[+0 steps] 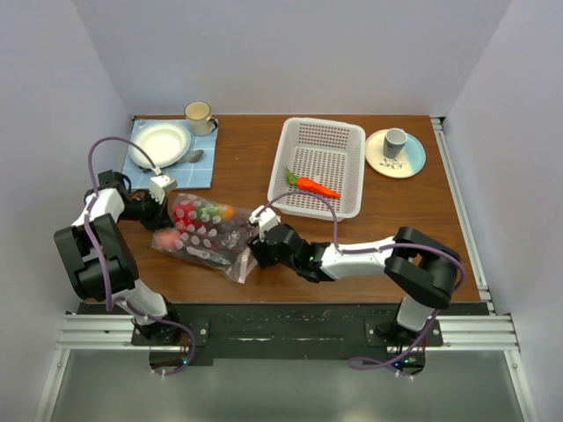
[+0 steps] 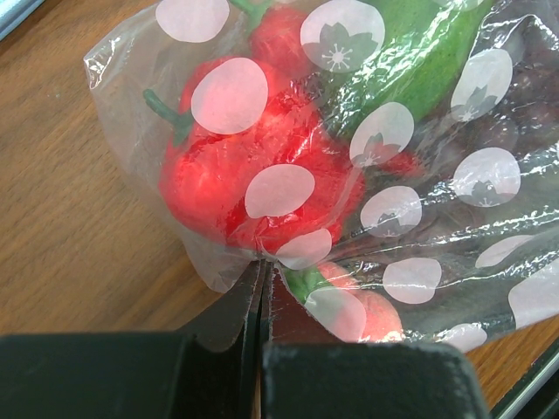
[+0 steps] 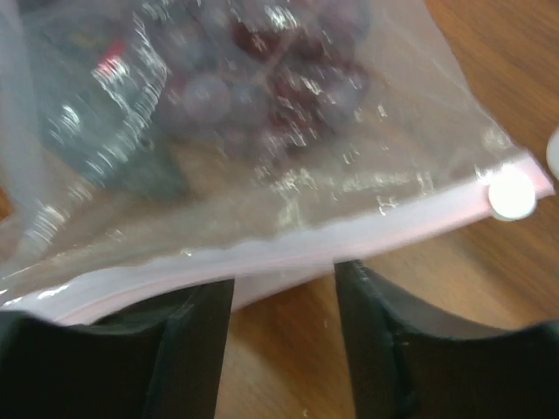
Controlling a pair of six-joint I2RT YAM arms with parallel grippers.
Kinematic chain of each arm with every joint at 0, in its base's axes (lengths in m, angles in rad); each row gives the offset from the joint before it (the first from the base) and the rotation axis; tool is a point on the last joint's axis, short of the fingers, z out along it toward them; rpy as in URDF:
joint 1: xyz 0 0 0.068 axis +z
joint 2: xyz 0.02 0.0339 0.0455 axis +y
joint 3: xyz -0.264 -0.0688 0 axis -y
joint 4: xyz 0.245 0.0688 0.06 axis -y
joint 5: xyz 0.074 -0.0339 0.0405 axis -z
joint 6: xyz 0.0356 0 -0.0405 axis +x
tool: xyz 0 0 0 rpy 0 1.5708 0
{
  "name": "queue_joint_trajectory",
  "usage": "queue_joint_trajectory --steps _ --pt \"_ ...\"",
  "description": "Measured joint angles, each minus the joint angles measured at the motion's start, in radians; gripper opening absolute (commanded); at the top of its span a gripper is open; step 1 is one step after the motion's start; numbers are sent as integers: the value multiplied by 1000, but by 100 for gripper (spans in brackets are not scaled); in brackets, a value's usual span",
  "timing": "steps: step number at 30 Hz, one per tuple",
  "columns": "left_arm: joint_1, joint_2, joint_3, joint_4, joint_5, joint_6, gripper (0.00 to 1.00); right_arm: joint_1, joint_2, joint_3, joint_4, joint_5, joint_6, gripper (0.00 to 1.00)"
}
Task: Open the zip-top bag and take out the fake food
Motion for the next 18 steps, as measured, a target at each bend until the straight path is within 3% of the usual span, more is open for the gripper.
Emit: queue_joint_trajectory --steps 1,4,18 --pt "0 0 0 0 0 0 0 0 18 16 13 -3 2 81" --pt "0 0 0 0 0 1 0 0 56 69 40 -24 -5 85" --pt "2 8 0 0 0 11 0 0 235 231 121 7 -42 91"
